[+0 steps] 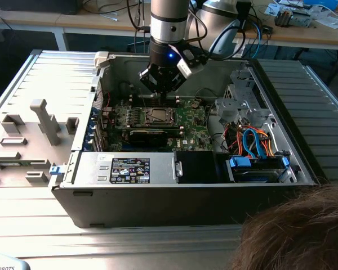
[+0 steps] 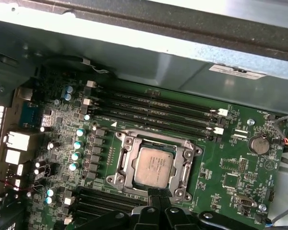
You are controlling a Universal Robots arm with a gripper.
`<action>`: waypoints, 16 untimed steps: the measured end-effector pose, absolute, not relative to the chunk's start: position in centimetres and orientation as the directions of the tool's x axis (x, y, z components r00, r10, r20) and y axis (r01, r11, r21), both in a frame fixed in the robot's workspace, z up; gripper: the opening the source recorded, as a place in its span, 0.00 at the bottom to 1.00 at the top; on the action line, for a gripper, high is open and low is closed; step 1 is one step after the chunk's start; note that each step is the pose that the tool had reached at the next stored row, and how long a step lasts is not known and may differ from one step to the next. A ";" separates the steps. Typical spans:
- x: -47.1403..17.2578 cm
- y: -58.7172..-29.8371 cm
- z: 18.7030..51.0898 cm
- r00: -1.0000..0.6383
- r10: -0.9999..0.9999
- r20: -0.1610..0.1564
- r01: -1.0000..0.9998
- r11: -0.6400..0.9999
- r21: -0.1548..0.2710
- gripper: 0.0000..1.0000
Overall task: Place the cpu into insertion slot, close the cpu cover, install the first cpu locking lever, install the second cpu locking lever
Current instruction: 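Install the first cpu locking lever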
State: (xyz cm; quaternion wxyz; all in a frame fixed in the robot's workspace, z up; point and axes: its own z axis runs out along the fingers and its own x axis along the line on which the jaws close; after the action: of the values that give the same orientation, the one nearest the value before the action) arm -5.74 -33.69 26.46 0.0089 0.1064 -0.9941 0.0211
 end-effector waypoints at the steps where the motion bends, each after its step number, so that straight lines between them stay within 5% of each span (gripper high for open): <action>1: -5.7 -33.7 26.5 -0.977 -0.213 0.022 -0.214 0.976 -0.040 0.11; 16: -5.7 -33.7 26.5 -0.965 -0.263 0.022 -0.263 0.964 -0.040 0.11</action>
State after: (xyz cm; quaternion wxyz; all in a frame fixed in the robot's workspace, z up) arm -5.73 -33.69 26.46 0.0083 0.1327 -0.9909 0.0213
